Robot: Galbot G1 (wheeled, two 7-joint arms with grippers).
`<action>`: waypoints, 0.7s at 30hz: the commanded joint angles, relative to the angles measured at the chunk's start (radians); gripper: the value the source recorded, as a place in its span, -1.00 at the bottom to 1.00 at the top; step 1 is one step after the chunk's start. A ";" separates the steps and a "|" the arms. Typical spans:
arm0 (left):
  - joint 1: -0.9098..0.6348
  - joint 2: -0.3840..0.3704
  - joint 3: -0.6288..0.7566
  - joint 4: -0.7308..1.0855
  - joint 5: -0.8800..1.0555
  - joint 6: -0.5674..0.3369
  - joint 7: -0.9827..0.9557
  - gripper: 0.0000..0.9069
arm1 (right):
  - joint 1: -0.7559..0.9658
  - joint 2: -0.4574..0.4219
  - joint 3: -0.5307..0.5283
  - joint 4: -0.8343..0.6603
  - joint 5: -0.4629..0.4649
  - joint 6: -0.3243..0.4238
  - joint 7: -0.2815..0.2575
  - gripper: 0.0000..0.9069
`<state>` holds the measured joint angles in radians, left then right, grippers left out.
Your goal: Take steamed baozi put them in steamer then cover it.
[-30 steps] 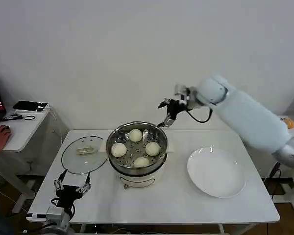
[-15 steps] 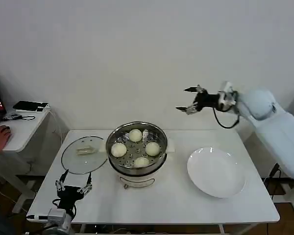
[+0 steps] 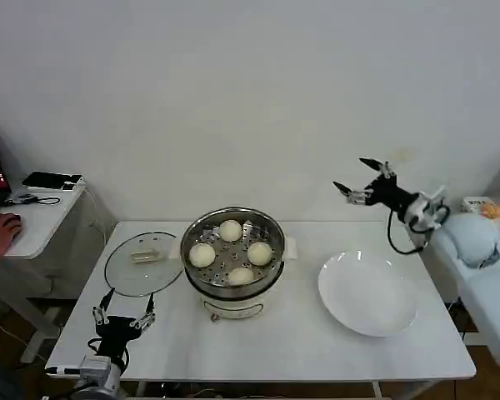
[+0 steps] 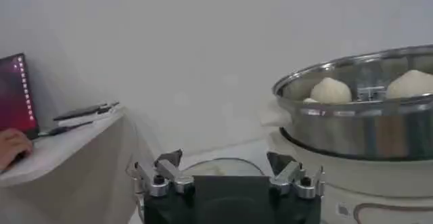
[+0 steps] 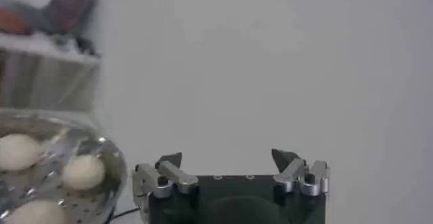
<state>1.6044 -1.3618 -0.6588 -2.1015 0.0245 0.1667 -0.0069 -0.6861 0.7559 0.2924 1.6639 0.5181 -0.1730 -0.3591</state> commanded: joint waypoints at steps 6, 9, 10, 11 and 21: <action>-0.009 0.003 0.006 0.008 0.012 -0.013 0.009 1.00 | -0.621 0.268 0.418 0.165 0.010 0.118 0.233 1.00; -0.011 0.003 0.006 0.011 0.012 -0.014 0.002 1.00 | -0.694 0.332 0.442 0.177 0.010 0.124 0.250 1.00; -0.012 0.003 0.005 0.013 0.013 -0.015 0.001 1.00 | -0.702 0.340 0.443 0.176 0.011 0.125 0.254 1.00; -0.013 0.003 0.005 0.015 0.013 -0.016 -0.001 1.00 | -0.717 0.350 0.443 0.175 0.013 0.126 0.261 1.00; -0.006 0.002 0.002 0.013 0.031 -0.023 -0.008 1.00 | -0.838 0.455 0.408 0.180 -0.042 0.094 0.340 1.00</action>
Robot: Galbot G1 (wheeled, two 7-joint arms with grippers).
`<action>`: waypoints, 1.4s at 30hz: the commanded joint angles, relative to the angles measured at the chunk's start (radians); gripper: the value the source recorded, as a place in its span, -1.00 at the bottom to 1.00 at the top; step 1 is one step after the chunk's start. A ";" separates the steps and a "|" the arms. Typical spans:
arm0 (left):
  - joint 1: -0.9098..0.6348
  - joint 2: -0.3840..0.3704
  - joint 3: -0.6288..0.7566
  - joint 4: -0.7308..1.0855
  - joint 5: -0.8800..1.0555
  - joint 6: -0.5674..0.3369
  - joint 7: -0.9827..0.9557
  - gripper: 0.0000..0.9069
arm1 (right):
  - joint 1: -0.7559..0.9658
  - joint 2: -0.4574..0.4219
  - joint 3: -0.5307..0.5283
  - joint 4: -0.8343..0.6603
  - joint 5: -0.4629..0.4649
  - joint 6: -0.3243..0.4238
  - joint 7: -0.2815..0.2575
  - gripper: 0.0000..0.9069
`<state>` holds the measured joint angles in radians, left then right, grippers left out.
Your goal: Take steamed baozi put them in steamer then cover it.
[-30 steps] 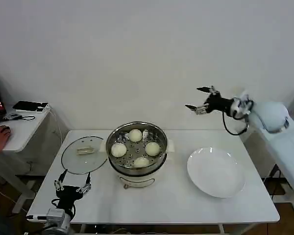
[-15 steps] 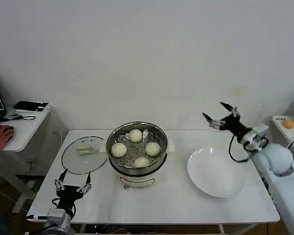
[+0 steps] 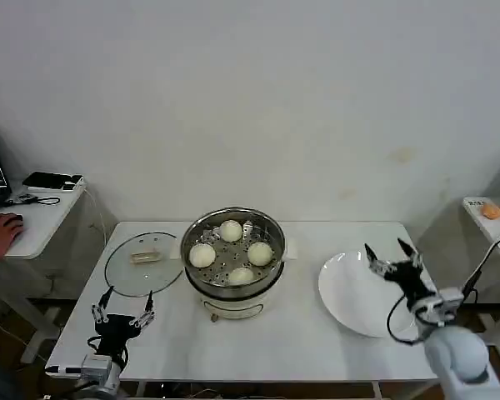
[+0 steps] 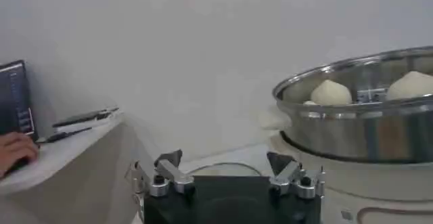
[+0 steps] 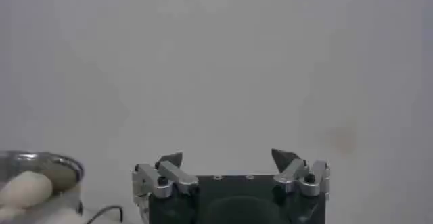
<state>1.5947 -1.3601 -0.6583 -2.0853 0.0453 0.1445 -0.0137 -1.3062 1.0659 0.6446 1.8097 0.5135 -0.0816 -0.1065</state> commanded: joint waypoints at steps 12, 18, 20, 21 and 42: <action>0.020 0.000 -0.001 -0.017 0.036 -0.017 -0.005 1.00 | -0.237 0.147 0.044 0.088 -0.044 -0.014 0.096 1.00; 0.010 0.014 -0.004 0.003 0.142 -0.021 -0.030 1.00 | -0.238 0.143 0.035 0.130 -0.058 -0.036 0.098 1.00; -0.006 0.023 -0.001 0.022 0.234 -0.025 -0.046 1.00 | -0.235 0.140 0.034 0.134 -0.058 -0.042 0.099 1.00; -0.012 0.029 0.003 0.029 0.297 -0.027 -0.048 1.00 | -0.231 0.137 0.034 0.138 -0.059 -0.044 0.100 1.00; -0.372 0.237 0.155 0.566 1.115 -0.145 -0.213 1.00 | -0.253 0.161 0.044 0.215 -0.107 -0.064 0.100 1.00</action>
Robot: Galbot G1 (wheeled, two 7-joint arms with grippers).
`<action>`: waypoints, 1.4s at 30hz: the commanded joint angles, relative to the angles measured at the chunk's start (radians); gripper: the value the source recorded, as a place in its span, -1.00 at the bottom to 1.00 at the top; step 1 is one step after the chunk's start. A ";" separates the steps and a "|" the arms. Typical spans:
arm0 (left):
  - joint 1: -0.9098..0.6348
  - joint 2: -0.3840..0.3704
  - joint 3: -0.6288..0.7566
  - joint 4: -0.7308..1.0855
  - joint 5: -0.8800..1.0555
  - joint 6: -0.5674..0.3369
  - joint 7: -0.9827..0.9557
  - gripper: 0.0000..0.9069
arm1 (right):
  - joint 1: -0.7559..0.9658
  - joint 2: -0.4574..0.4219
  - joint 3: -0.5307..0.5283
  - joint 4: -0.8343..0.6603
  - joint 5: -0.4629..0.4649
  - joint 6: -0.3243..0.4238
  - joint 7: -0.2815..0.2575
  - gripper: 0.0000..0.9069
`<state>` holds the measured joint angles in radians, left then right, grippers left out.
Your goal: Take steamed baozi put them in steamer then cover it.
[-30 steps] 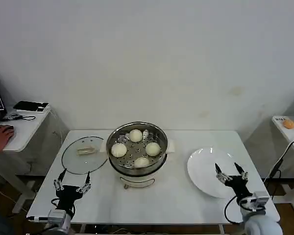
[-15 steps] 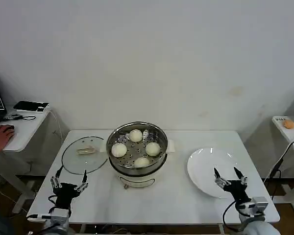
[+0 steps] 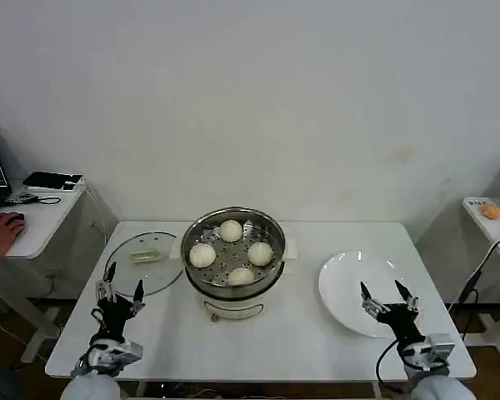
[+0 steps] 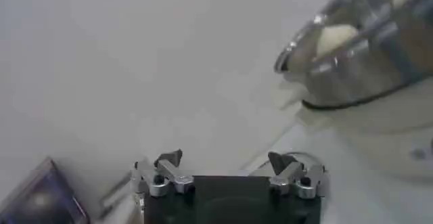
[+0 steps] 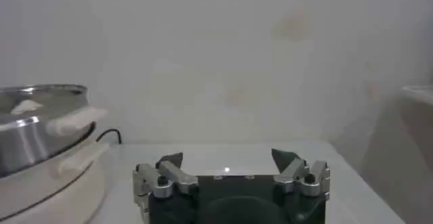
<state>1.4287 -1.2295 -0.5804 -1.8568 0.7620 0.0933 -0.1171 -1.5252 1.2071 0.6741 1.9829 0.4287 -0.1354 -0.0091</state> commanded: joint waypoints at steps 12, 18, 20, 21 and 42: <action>-0.412 0.139 0.122 0.537 0.315 -0.142 -0.038 1.00 | -0.094 0.079 0.041 0.099 -0.070 -0.050 -0.002 1.00; -0.482 0.132 0.149 0.631 0.246 -0.103 0.039 1.00 | -0.091 0.087 0.058 0.080 -0.085 -0.056 0.000 1.00; -0.498 0.122 0.149 0.646 0.223 -0.083 0.045 1.00 | -0.089 0.093 0.064 0.073 -0.085 -0.057 0.006 1.00; -0.504 0.115 0.146 0.653 0.227 -0.082 0.048 1.00 | -0.089 0.095 0.065 0.073 -0.086 -0.057 0.007 1.00; -0.613 0.082 0.164 0.776 0.232 -0.085 0.036 1.00 | -0.075 0.119 0.074 0.051 -0.111 -0.045 0.014 1.00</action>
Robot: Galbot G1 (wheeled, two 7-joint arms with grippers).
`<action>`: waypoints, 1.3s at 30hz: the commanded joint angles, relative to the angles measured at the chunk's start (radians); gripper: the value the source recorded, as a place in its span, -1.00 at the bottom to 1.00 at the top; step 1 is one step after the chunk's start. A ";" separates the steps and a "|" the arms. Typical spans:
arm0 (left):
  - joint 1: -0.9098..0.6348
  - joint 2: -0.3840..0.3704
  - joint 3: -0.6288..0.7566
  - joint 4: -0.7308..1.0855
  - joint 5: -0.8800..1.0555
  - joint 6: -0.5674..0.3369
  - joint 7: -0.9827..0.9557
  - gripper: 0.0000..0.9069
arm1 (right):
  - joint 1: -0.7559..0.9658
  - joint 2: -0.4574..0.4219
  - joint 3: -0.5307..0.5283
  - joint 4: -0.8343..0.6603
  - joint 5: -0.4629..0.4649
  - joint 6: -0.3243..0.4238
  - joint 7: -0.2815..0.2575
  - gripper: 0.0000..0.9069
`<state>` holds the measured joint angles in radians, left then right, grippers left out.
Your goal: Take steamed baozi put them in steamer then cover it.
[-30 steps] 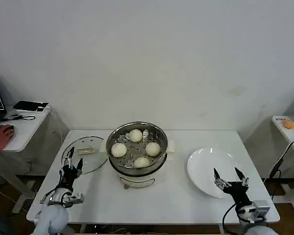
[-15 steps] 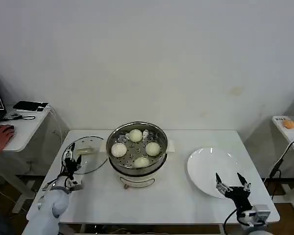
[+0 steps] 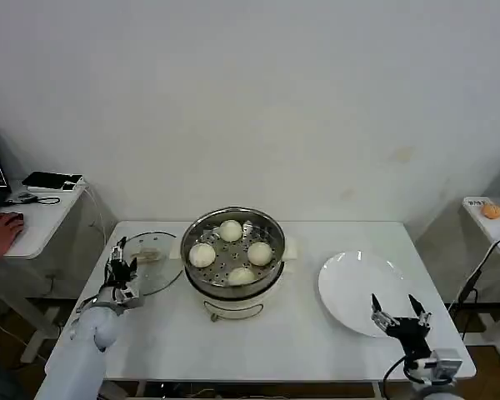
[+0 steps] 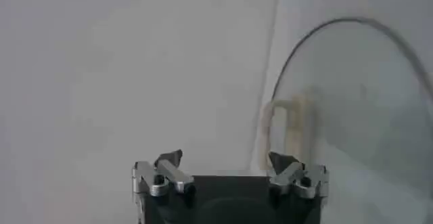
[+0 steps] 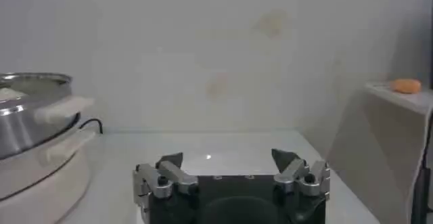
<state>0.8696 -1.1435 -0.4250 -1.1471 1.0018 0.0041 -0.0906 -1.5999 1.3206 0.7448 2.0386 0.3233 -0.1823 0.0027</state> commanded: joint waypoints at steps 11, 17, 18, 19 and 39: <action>-0.093 -0.019 0.030 0.115 -0.008 0.002 0.008 1.00 | 0.008 0.011 0.014 -0.007 -0.008 0.003 0.003 1.00; -0.116 -0.024 0.038 0.159 -0.006 -0.001 -0.012 1.00 | 0.006 0.018 0.019 -0.012 -0.009 0.008 0.002 1.00; -0.119 -0.024 0.037 0.166 -0.007 -0.001 -0.017 1.00 | 0.006 0.019 0.019 -0.012 -0.009 0.009 0.003 1.00; -0.122 -0.025 0.037 0.169 -0.006 -0.001 -0.021 1.00 | 0.007 0.020 0.019 -0.013 -0.009 0.009 0.002 1.00; -0.170 -0.043 0.059 0.246 -0.002 -0.019 -0.050 1.00 | 0.026 0.033 0.021 -0.042 -0.017 0.015 0.004 1.00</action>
<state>0.7182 -1.1824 -0.3689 -0.9323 1.0006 -0.0145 -0.1300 -1.5758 1.3546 0.7625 2.0011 0.3053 -0.1676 0.0061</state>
